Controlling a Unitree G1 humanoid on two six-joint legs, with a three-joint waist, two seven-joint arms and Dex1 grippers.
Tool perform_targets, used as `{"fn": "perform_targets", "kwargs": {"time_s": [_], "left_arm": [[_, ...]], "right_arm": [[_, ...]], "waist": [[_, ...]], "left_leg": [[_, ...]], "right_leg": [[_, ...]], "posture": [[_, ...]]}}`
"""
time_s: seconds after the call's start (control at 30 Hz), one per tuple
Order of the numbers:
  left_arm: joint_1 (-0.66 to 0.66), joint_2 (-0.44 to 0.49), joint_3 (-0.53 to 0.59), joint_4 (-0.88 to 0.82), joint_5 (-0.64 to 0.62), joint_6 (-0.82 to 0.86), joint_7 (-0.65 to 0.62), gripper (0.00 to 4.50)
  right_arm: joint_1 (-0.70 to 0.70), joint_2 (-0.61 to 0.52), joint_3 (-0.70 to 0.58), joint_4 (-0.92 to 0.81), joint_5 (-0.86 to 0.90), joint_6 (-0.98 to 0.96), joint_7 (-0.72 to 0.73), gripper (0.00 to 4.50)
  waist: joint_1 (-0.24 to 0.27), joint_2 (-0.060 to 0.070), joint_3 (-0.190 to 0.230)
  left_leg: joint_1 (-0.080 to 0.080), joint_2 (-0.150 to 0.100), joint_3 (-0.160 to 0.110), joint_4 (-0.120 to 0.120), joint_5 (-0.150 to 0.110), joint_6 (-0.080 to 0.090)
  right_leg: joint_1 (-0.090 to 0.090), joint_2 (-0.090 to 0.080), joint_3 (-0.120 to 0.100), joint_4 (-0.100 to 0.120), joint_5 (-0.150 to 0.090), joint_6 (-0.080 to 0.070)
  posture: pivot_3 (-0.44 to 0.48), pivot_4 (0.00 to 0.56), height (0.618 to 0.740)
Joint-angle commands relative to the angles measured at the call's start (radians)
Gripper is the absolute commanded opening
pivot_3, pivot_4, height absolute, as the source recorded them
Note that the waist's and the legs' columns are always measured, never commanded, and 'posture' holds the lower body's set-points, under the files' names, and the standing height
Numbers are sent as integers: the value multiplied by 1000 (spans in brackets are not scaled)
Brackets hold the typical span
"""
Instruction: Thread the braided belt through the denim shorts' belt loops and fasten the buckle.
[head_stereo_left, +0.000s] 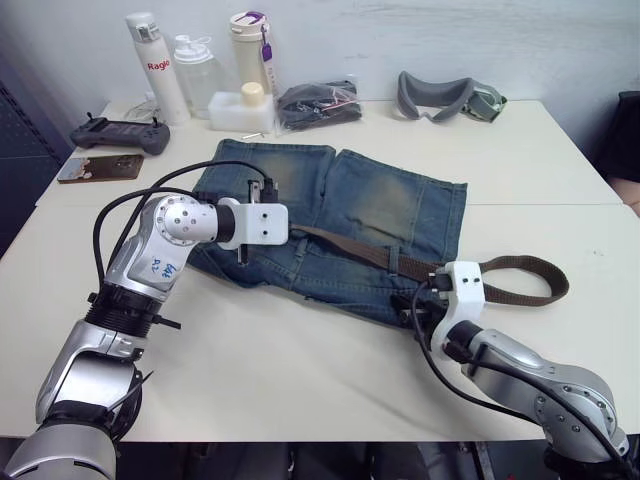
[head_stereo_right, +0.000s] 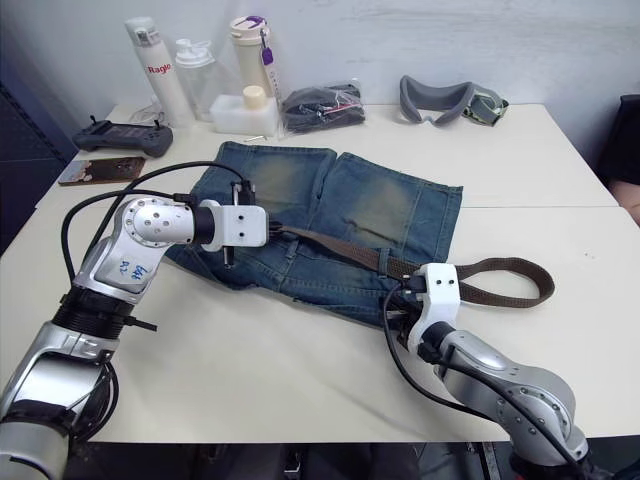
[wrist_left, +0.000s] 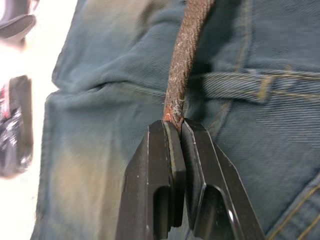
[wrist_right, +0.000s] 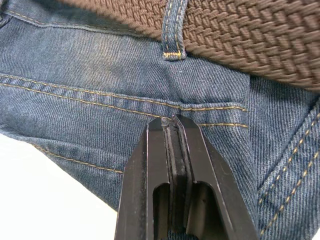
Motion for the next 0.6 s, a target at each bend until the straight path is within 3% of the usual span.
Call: {"fn": "perform_targets", "kwargs": {"time_s": [0.03, 0.1, 0.27, 0.4, 0.5, 0.6], "left_arm": [[8, -5, 42, 1, -29, 31, 24, 1427], [9, -7, 76, -3, -84, 117, -6, 2338], [6, 17, 170, -78, -313, 416, -170, 4412], [-7, 44, 203, -99, -391, 525, -222, 4500], [11, 67, 218, -147, -450, 598, -251, 4500], [36, 82, 234, -198, -497, 649, -259, 4500]], "right_arm": [[-19, -61, 3, 13, -44, 40, 83, 0], [-39, -123, -14, -34, -47, 47, 160, 0], [-87, -338, -45, -159, -88, 28, 448, 1720], [-150, -427, 40, -170, -231, -7, 576, 3335], [-212, -451, 196, -149, -404, -10, 622, 4420], [-233, -453, 283, -108, -522, 4, 644, 4420]], "waist": [[-5, 0, 0], [-7, 2, 1], [-8, 4, 3], [-8, 4, 3], [-9, 4, 3], [-9, 4, 3]], "left_leg": [[0, 0, 0, 0, 0, 0], [-1, -1, 0, 0, 0, 0], [-3, -2, 0, -1, 0, 0], [-3, -1, -4, -2, 0, 0], [-3, -2, -4, -2, 0, 0], [-3, -2, -4, -2, 0, -2]], "right_leg": [[0, 0, 0, 0, 0, 0], [-1, 0, 0, 1, 0, 0], [-2, -2, -2, 0, -2, 3], [1, -2, -5, -4, -2, 4], [1, -4, -6, -5, -3, 2], [1, -5, -6, -5, -3, 1]], "posture": [[0, 150, 627], [0, 150, 627], [0, 150, 627], [0, 150, 627], [0, 150, 627], [0, 150, 627]]}}
